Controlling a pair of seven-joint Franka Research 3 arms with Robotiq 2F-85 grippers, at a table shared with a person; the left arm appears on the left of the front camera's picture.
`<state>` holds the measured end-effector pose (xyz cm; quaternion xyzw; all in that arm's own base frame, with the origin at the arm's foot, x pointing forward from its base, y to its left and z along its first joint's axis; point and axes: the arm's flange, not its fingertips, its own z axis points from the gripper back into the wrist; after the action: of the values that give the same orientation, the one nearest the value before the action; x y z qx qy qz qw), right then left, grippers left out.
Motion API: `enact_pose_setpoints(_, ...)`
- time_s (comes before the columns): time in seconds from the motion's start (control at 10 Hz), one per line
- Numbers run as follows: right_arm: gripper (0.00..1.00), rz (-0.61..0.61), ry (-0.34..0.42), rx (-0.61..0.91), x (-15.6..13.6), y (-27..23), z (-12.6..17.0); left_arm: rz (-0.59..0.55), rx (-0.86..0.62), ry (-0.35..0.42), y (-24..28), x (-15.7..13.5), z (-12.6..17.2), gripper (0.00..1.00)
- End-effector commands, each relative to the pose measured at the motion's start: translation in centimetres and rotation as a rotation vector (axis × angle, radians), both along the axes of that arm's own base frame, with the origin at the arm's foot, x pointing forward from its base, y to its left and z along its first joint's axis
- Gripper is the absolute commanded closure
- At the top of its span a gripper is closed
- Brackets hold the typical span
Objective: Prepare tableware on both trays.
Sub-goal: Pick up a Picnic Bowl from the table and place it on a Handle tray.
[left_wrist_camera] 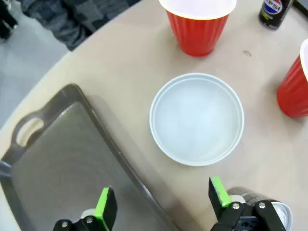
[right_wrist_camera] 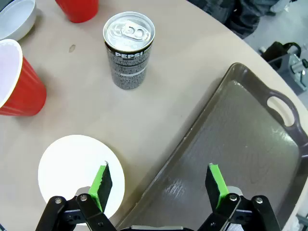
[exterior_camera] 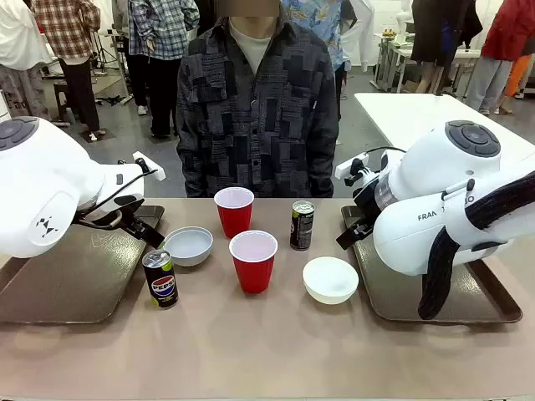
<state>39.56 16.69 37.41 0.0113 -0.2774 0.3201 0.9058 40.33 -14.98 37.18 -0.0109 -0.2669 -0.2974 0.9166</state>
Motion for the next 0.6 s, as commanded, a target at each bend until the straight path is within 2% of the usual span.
enact_pose_setpoints(0.0, 0.0, 0.0, 0.0, 0.0, 0.0, 0.0, 0.0, 0.0, 0.0, 0.0, 0.0, -0.01, -0.01, 0.0)
enact_pose_setpoints(0.5, 0.0, 0.0, 0.0, 0.0, 0.0, 0.0, 0.0, 0.0, 0.0, 0.0, 0.0, -0.01, -0.01, 0.0)
